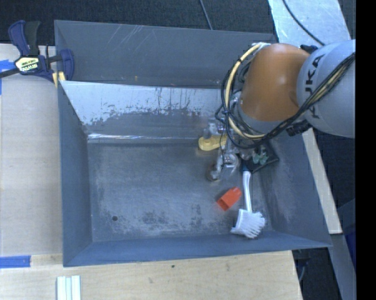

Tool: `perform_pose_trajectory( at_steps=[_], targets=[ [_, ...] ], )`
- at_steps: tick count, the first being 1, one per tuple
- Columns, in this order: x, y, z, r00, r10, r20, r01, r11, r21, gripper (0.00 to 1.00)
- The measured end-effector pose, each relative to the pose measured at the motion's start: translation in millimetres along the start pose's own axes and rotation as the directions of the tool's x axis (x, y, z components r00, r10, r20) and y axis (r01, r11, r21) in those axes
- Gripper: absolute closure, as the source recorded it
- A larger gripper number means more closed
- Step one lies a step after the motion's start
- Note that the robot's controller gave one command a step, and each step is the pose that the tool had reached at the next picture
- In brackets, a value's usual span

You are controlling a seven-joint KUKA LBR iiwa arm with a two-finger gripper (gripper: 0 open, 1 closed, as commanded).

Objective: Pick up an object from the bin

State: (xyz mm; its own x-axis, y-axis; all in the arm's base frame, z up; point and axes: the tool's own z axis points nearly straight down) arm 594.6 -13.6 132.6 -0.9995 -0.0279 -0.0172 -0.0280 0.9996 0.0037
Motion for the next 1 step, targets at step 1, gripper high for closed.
perform_pose_trajectory(
  at_steps=[1],
  targets=[
    [-19.7, -26.0, 6.6, 0.998, -0.070, 0.002, 0.070, 0.998, 0.001, 0.00]
  ],
)
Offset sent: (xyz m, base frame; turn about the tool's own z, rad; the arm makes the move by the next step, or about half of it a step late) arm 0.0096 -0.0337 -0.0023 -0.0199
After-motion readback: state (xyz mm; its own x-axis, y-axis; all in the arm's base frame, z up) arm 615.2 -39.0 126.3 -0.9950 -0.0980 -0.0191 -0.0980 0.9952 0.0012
